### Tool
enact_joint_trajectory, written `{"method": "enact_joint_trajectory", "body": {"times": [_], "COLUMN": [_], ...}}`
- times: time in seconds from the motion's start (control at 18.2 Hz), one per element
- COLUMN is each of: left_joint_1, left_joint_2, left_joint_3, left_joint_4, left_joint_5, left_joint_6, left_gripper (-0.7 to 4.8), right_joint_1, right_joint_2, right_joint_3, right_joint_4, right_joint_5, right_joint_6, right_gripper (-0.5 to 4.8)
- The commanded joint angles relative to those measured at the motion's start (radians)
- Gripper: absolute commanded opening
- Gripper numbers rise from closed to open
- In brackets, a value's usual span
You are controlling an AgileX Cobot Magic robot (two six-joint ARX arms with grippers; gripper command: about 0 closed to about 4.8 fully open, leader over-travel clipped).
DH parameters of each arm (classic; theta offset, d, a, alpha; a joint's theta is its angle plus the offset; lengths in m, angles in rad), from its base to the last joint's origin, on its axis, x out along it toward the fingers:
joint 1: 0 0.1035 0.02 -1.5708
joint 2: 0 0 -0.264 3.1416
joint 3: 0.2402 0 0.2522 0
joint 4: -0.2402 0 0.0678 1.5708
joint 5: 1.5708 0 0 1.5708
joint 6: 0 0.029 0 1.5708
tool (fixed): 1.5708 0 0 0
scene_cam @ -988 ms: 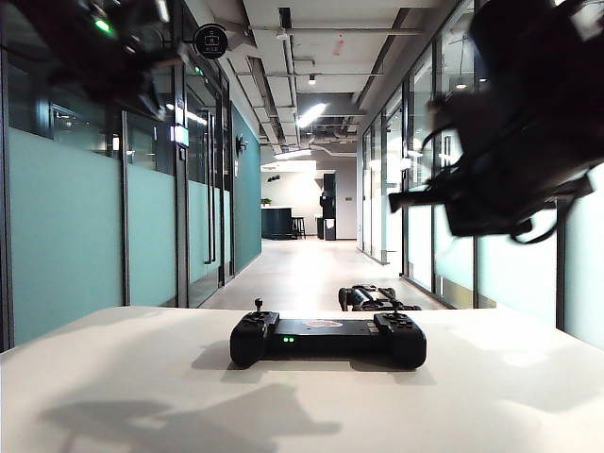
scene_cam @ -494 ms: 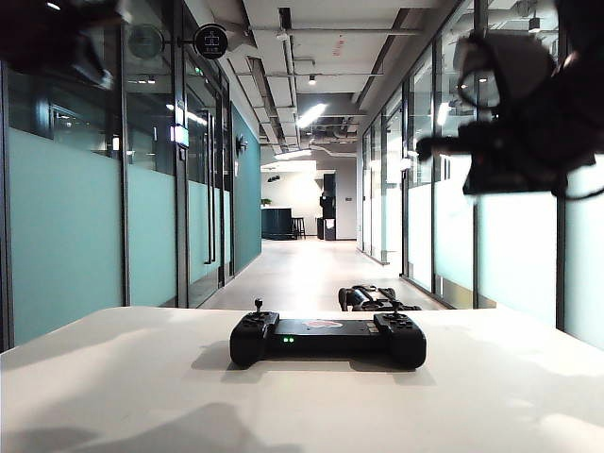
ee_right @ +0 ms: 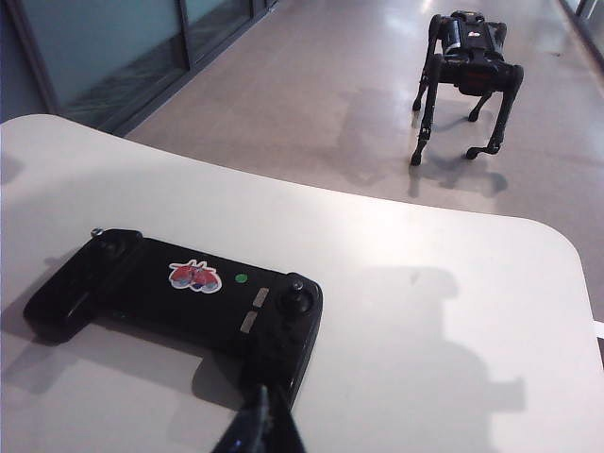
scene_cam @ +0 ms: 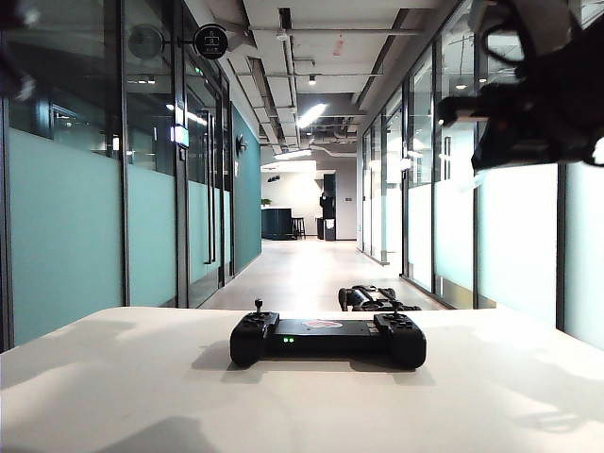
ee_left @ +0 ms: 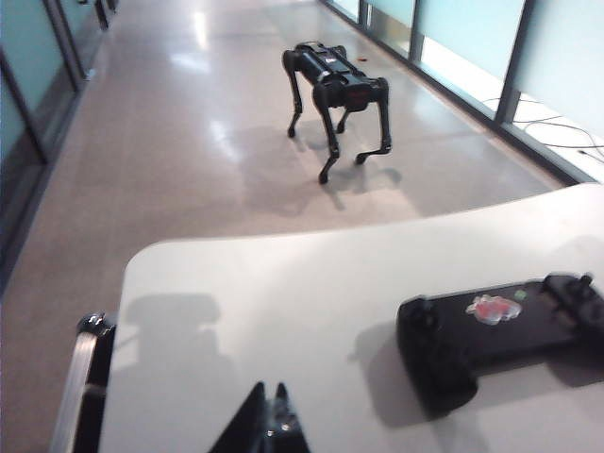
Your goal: Push the left joystick on the remote control sitting on the white table backward to make the robot dog back up in a straight line until it returns close to you.
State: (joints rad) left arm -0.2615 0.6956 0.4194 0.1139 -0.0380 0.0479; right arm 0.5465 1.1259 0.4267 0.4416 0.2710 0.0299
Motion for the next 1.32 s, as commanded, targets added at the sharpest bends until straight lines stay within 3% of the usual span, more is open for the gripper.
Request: {"method": "enact_joint_trajectory", "body": {"times": [0.05, 0.38, 0.82, 1.32], "left_joint_1": [0.0, 0.0, 0.001, 0.001], "left_joint_2": [-0.124, -0.315, -0.319, -0.319], "left_joint_3": [-0.1, -0.238, -0.238, -0.238], "left_joint_4": [0.007, -0.106, -0.166, -0.166], "left_joint_5": [-0.015, -0.026, -0.026, -0.026], "left_joint_6": [-0.003, -0.033, -0.041, -0.041], "left_gripper": [-0.06, -0.05, -0.05, -0.05], "right_joint_1": [0.002, 0.002, 0.002, -0.001], "right_joint_2": [-0.048, -0.195, -0.392, -0.58], "right_joint_3": [-0.01, -0.081, -0.108, -0.195], "right_joint_4": [-0.009, -0.072, -0.266, -0.349], "right_joint_5": [-0.005, -0.014, -0.069, -0.094], "right_joint_6": [-0.005, -0.005, -0.009, -0.013], "right_gripper": [-0.06, -0.06, -0.06, -0.06]}}
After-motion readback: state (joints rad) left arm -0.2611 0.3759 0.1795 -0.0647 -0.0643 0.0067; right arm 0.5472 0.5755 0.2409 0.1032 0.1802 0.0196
